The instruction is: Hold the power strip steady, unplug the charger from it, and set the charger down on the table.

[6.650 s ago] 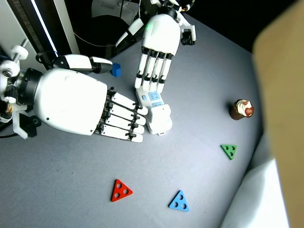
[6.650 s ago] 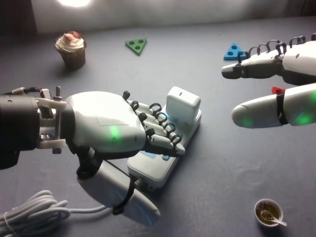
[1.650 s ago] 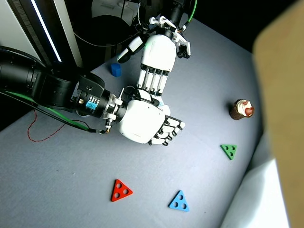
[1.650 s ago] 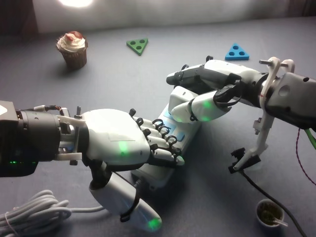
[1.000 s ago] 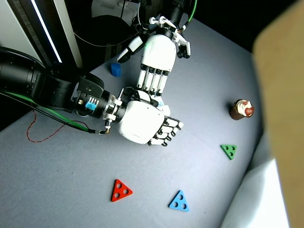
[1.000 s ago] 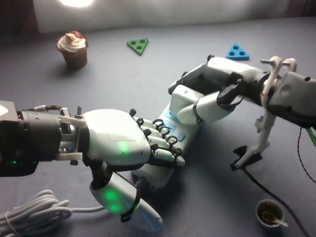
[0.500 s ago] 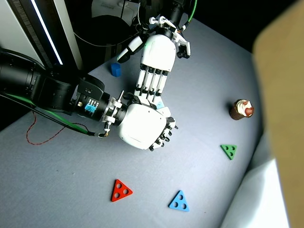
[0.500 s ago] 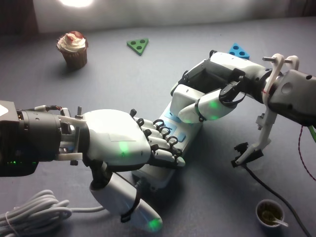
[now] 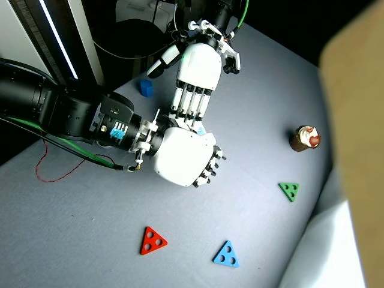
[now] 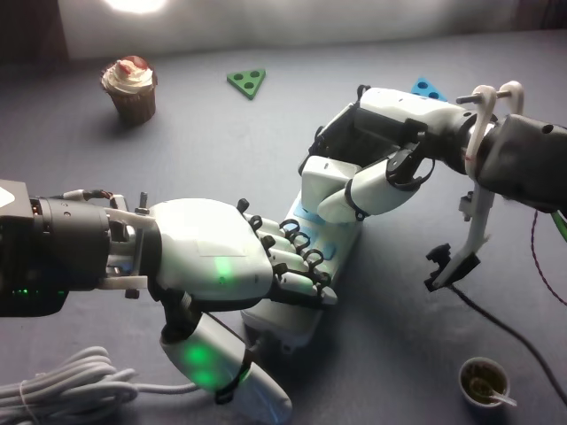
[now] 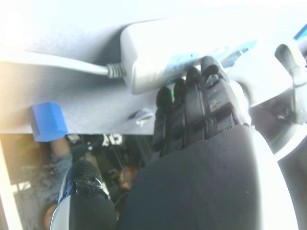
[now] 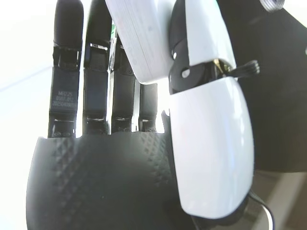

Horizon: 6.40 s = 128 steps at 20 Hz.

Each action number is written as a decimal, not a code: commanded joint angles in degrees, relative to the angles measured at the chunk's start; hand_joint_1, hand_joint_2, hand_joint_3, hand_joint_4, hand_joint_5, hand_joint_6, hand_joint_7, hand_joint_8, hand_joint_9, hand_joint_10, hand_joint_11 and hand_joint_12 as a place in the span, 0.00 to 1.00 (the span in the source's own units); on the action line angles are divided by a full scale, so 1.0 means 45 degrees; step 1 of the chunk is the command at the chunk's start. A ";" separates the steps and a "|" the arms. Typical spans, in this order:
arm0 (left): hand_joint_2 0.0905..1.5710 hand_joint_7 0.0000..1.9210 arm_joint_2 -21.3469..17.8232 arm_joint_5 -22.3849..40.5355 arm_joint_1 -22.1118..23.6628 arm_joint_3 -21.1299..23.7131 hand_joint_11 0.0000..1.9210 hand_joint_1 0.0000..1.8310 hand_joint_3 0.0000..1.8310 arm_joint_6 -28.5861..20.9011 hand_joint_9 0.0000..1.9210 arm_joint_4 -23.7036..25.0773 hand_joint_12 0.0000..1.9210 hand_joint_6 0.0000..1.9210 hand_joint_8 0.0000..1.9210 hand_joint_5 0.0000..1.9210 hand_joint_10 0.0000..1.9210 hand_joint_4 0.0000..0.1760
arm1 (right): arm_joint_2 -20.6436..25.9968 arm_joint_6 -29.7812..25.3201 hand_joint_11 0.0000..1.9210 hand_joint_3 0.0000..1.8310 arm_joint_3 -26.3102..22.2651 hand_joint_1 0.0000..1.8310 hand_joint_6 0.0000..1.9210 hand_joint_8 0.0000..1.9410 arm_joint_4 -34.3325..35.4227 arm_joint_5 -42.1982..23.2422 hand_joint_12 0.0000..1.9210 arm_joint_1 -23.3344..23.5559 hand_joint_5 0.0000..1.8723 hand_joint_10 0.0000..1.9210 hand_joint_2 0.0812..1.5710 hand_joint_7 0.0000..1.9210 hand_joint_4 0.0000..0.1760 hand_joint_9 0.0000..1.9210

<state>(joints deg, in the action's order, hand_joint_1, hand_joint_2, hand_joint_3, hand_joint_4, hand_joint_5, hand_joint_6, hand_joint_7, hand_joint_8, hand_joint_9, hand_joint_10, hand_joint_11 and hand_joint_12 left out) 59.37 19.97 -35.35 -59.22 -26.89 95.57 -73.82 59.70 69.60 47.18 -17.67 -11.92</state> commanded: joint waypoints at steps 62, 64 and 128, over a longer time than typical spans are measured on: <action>0.62 0.14 0.0597 0.0095 -0.0179 -0.0174 0.12 0.00 0.00 -0.0871 0.13 0.0815 0.02 0.01 0.01 0.13 0.00 0.00 | 0.2805 0.1654 0.36 0.00 -0.1224 0.76 0.43 0.26 -1.6664 -0.3902 0.60 0.0192 0.56 0.62 0.66 0.60 0.00 0.51; 0.62 0.14 0.0596 0.0093 -0.0154 -0.0167 0.11 0.00 0.00 -0.0872 0.13 0.0803 0.01 0.00 0.00 0.12 0.00 0.00 | 0.2832 0.1656 0.35 0.00 -0.1360 0.76 0.45 0.28 -1.7134 -0.3888 0.62 0.0048 0.54 0.62 0.67 0.59 0.00 0.51; 0.62 0.13 -0.0797 0.0231 0.2892 -0.0341 0.11 0.00 0.00 -0.0892 0.12 -0.0429 0.01 0.00 0.00 0.11 0.00 0.00 | 0.8301 0.0413 0.10 0.00 -0.7076 0.04 0.00 0.00 -1.4380 -0.1105 0.09 0.0796 0.15 0.00 0.62 0.15 0.00 0.15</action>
<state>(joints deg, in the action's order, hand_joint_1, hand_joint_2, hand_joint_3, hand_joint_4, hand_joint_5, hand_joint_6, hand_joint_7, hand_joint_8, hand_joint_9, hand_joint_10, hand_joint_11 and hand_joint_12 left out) 55.79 20.56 -23.07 -60.69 -30.83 95.68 -37.17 61.52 37.95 -18.02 -17.37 -8.73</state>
